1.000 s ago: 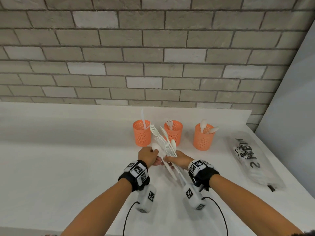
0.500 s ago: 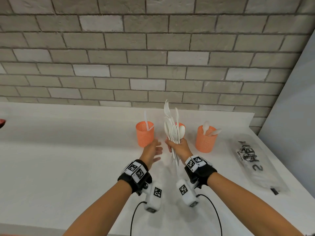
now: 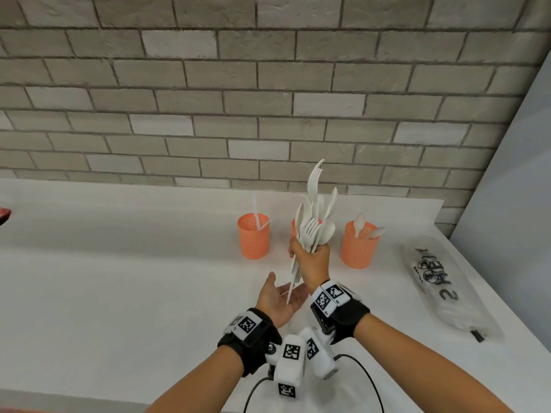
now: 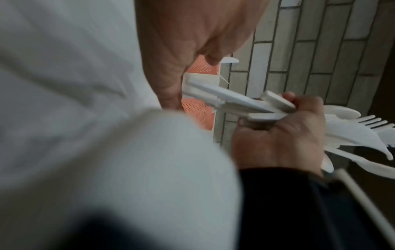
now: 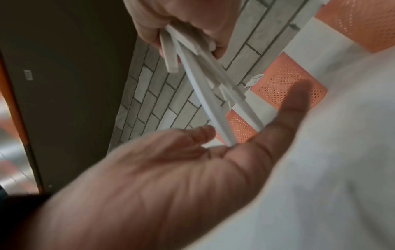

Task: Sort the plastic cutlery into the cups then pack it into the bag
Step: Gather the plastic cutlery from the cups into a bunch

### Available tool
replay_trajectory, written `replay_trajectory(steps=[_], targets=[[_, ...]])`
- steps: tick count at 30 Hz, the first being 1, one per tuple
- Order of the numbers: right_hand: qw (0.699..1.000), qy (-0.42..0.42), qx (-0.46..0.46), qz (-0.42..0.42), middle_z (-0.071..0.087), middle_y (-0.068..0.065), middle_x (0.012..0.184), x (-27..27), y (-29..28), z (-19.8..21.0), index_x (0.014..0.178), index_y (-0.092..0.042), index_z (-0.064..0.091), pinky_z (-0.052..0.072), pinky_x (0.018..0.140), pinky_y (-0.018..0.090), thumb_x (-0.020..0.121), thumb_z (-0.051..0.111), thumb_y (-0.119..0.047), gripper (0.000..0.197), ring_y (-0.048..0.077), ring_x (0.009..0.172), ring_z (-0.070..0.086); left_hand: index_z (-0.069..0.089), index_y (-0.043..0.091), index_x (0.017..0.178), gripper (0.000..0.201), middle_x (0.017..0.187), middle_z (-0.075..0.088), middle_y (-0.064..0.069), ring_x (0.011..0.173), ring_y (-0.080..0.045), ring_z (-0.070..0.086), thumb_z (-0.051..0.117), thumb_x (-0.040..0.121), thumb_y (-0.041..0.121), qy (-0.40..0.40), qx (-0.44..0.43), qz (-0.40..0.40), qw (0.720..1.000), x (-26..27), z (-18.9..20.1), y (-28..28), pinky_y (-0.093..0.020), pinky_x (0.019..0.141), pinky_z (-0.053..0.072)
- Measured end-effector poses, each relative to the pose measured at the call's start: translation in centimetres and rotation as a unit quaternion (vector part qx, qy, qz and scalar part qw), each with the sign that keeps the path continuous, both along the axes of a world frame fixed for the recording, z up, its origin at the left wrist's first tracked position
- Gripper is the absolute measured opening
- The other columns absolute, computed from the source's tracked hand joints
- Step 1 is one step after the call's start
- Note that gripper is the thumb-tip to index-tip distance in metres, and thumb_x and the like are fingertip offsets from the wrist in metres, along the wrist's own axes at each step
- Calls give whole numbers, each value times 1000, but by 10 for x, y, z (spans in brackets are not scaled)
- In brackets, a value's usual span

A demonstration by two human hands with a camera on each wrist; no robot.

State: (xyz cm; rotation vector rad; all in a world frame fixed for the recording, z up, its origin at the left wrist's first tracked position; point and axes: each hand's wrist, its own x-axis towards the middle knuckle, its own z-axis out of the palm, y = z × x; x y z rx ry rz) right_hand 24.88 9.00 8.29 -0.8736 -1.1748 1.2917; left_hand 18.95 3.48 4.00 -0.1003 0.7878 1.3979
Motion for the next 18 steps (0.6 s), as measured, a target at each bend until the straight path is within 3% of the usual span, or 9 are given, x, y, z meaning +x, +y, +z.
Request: replay_trajectory(steps=[2,4,8,12,15,18], targets=[[1000,-8,5,3,51,2,56,0,-5,0,67,-5,57,46,51,15,81,59,8,20,-1,44,51,47,-6,98,50,75,62,-20,67,-30,63,31,100,41,12,-6,7,1000,2,6,3,-35,50,57],[1000,-9,12,7,53,-2,53,0,-8,3,63,-11,55,46,51,13,81,59,8,27,-1,45,52,48,-7,101,47,82,57,-20,75,-28,57,31,101,36,31,-14,1,999,3,8,5,-37,56,56],[999,-36,0,34,55,1,58,4,-10,1,66,-13,55,49,57,16,80,62,6,25,1,49,55,42,-6,116,40,89,55,-20,80,-27,55,29,102,29,31,3,-3,1000,0,14,8,-41,87,46],[998,-47,-24,44,61,-1,65,7,-12,-4,74,-19,58,53,62,22,77,68,2,24,3,55,61,50,-1,111,36,97,59,-17,86,-25,57,26,103,25,28,41,-22,999,-4,23,12,-38,74,54],[998,-37,-21,44,60,-3,68,7,-12,-1,76,-19,56,50,58,14,77,69,2,24,-3,55,60,51,2,120,39,102,62,-18,91,-27,60,27,102,28,9,33,-66,997,-6,20,11,-43,62,59],[999,-27,-6,29,62,-4,73,7,-14,-1,81,-22,57,48,54,9,76,68,6,31,-8,56,62,58,2,110,42,89,70,-18,78,-29,70,31,101,34,-10,44,-116,992,-6,26,6,-43,60,59]])
